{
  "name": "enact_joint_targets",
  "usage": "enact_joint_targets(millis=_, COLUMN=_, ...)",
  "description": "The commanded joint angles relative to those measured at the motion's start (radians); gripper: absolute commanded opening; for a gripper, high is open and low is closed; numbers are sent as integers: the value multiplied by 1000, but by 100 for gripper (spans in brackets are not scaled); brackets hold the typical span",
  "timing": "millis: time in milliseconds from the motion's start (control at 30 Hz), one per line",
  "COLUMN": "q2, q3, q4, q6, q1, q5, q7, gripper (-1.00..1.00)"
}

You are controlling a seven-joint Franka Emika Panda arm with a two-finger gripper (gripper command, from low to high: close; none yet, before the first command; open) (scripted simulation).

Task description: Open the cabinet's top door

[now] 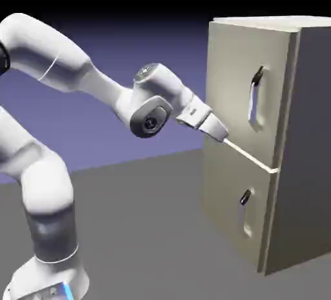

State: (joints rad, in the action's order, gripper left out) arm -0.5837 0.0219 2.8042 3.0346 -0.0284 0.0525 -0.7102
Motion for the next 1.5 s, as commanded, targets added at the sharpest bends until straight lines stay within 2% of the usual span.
enact_joint_targets(millis=0, q2=-11, q3=18, q4=-5, q6=-2, q1=-14, q5=44, q7=26, gripper=0)
enact_joint_targets(millis=1467, q2=-510, q3=816, q4=-218, q6=-91, q1=-612, q5=1957, q7=1151, gripper=0)
